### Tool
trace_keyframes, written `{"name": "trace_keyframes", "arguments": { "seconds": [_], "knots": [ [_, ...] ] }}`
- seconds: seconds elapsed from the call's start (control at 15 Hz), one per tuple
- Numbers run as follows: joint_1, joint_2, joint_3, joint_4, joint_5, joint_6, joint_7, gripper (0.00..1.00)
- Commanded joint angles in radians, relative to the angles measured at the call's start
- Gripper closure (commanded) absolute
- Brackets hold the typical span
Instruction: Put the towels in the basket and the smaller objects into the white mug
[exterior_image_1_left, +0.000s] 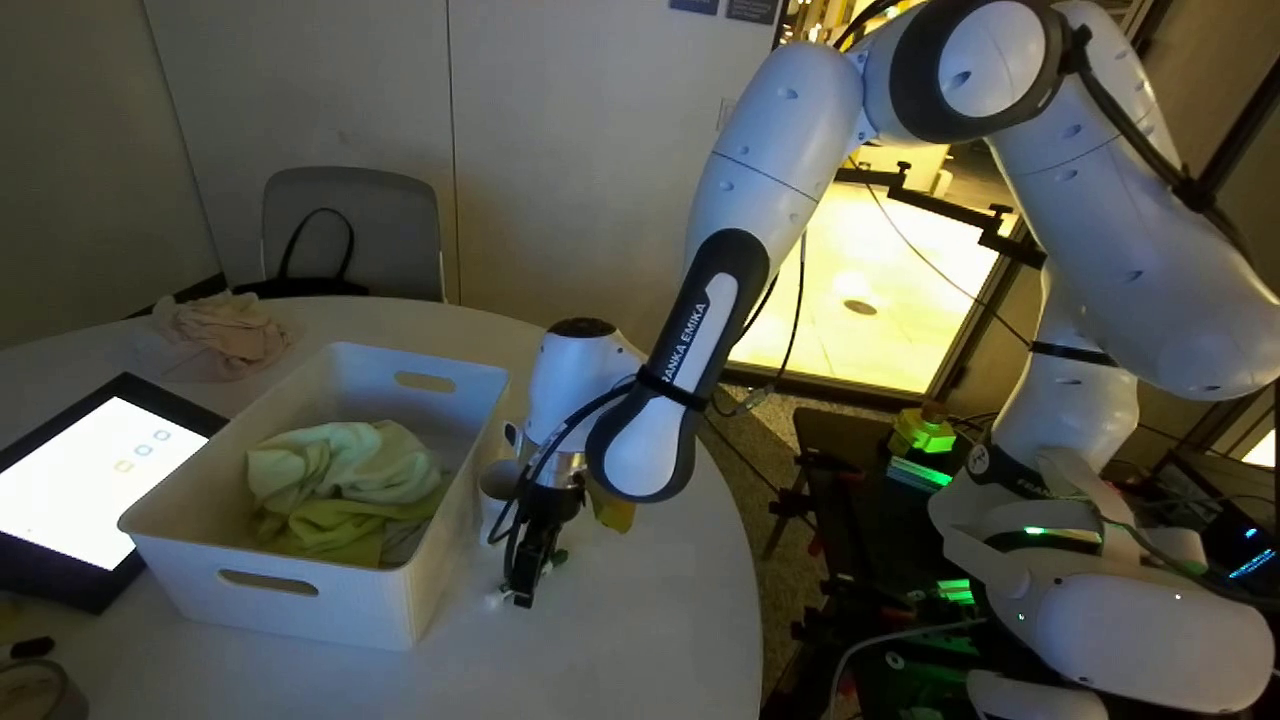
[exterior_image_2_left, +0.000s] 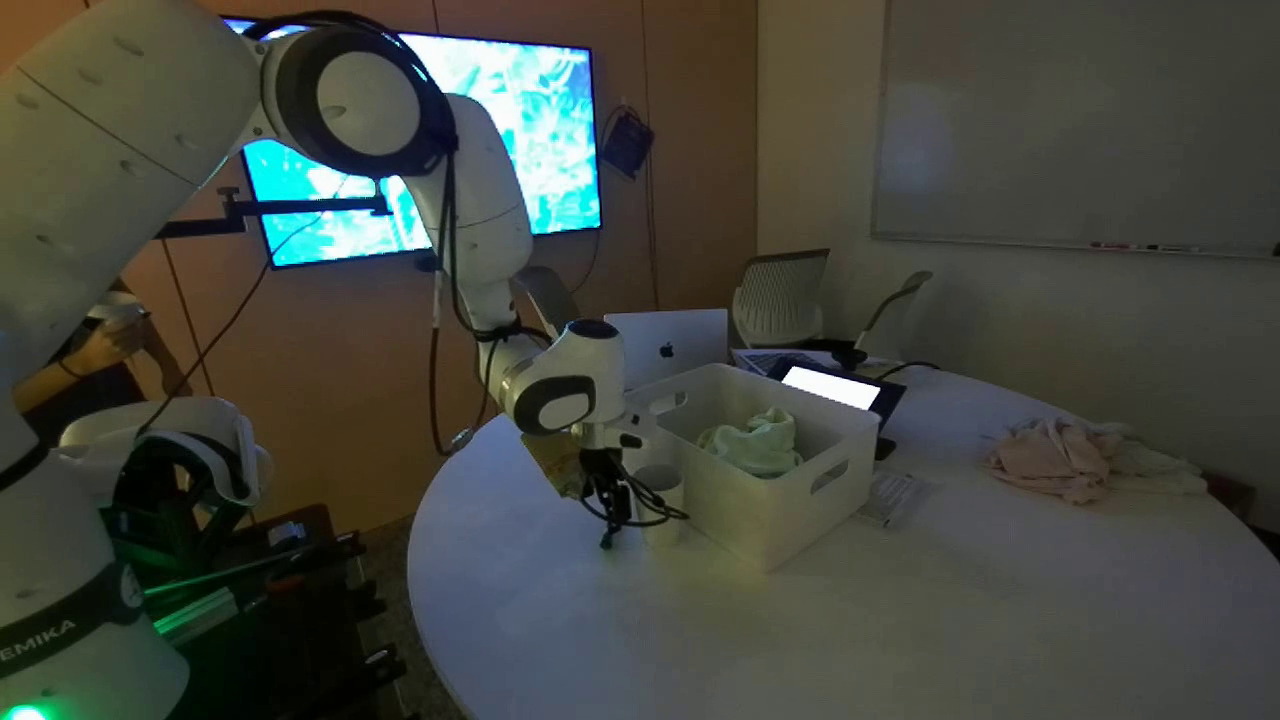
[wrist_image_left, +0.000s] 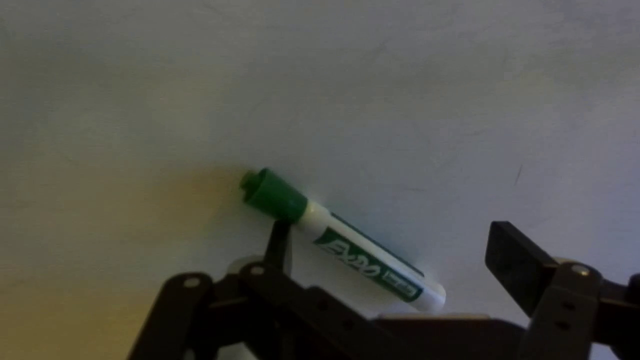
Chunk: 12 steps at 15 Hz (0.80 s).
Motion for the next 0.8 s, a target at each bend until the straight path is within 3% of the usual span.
{"name": "trace_keyframes", "arguments": {
  "seconds": [0.0,0.73],
  "knots": [
    [-0.034,0.032,0.025,0.04,0.023,-0.025,-0.043,0.0],
    [-0.045,0.059,0.024,0.055,0.026,-0.057,-0.049,0.0]
  ]
}}
